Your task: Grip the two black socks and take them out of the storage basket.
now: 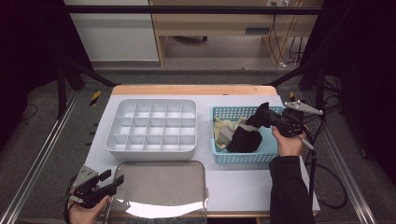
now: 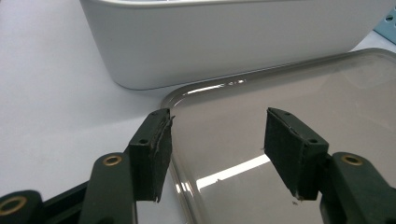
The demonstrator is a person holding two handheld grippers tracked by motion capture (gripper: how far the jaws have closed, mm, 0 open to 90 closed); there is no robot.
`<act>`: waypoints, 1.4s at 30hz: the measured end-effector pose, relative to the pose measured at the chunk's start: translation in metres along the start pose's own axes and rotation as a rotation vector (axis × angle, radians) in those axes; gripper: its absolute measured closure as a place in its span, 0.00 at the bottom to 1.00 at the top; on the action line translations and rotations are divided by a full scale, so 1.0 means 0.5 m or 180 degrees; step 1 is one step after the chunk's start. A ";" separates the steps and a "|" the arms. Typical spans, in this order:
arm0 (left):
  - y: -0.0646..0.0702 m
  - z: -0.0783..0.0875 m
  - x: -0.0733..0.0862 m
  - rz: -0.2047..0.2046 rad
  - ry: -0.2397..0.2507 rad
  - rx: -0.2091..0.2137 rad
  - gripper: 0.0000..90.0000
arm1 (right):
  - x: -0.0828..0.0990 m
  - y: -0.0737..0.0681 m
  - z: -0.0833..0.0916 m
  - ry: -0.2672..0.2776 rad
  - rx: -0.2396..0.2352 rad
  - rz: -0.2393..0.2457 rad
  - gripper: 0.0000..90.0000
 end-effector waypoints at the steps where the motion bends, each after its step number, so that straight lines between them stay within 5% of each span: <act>1: 0.000 0.000 0.000 0.0000 -0.0001 -0.0001 0.45 | -0.002 -0.004 0.006 0.0025 -0.0021 0.0008 0.96; 21: 0.000 0.000 0.000 0.0003 -0.0001 -0.0006 0.45 | -0.025 -0.082 0.104 0.0451 -0.0395 0.0117 0.96; 42: 0.001 -0.001 0.000 0.0000 -0.0010 -0.0012 0.45 | 0.034 -0.185 0.211 0.0571 -0.1021 0.0357 0.96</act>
Point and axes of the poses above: each handheld gripper's, and its own axes: z roughly backward along the jaws, x roughly out of its underside, y roughly to its right, the point moved 9 cm from there along -z, roughly forward along the jaws, and after that the axes turned 9 degrees about -z, right-handed, at the moved point
